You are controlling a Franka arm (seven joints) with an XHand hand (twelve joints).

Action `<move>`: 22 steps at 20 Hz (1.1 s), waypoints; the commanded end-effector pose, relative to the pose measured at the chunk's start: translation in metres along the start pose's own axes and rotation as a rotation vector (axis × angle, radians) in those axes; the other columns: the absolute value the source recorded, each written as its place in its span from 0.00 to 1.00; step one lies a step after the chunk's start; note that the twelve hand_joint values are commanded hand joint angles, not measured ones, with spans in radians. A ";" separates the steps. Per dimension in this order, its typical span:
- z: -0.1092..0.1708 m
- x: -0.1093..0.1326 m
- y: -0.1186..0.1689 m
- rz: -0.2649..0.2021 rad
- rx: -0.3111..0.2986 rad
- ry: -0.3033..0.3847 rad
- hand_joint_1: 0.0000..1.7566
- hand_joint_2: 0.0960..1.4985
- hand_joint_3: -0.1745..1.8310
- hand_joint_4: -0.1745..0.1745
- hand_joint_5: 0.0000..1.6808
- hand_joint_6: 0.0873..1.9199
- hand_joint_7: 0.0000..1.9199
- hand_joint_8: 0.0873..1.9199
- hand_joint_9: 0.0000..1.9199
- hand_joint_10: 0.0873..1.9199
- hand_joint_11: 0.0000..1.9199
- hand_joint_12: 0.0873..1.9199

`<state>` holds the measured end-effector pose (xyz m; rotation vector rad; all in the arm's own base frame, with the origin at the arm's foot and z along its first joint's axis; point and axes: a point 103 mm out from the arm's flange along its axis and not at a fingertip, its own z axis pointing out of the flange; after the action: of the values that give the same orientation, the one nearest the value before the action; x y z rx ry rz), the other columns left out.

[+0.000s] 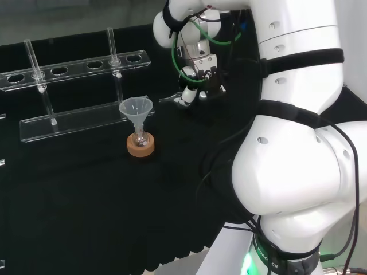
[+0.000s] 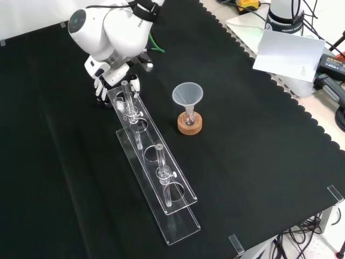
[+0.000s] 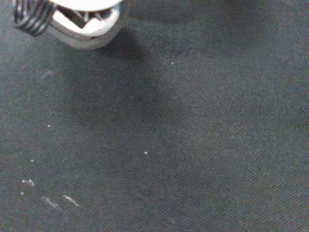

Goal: Pick up the weighing funnel.

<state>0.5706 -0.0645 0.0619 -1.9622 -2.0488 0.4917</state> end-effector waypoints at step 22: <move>-0.002 0.005 0.006 -0.018 -0.015 0.023 0.51 0.40 0.35 0.59 0.44 0.32 0.23 0.32 0.40 0.22 0.31 0.61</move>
<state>0.5763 -0.0611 0.0617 -1.9416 -2.0600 0.4419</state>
